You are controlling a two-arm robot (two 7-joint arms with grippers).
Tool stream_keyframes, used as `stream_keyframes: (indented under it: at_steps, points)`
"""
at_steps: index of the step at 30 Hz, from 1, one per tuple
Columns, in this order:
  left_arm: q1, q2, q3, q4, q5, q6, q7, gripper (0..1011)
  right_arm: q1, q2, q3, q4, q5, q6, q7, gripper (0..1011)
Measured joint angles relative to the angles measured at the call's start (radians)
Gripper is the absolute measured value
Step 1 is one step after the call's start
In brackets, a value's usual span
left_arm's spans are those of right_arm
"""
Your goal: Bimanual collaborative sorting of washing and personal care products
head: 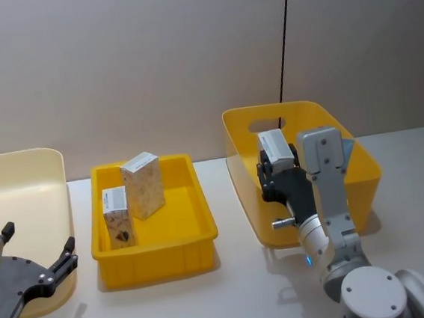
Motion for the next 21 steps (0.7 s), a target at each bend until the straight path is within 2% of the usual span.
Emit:
stream_keyframes:
  at_steps: [5,10,11,16,17,21]
  points:
    - [0.000,0.000,0.000,0.000,0.000,0.000,0.000,1003,0.001,-0.007,0.004,0.002,-0.005,0.019,-0.007,475]
    - [0.000,0.000,0.000,0.000,0.000,0.000,0.000,1003,0.001,-0.011,0.006,0.003,-0.008,0.030,-0.011,601]
    - [0.000,0.000,0.000,0.000,0.000,0.000,0.000,1003,0.001,-0.012,0.007,0.004,-0.009,0.033,-0.012,674]
    - [0.000,0.000,0.000,0.000,0.000,0.000,0.000,1003,0.001,-0.015,0.008,0.004,-0.011,0.041,-0.013,810]
    - [0.000,0.000,0.000,0.000,0.000,0.000,0.000,1003,0.001,-0.015,0.008,0.004,-0.012,0.042,-0.013,863]
    - [0.000,0.000,0.000,0.000,0.000,0.000,0.000,1003,0.001,-0.017,0.009,0.005,-0.013,0.046,-0.014,921]
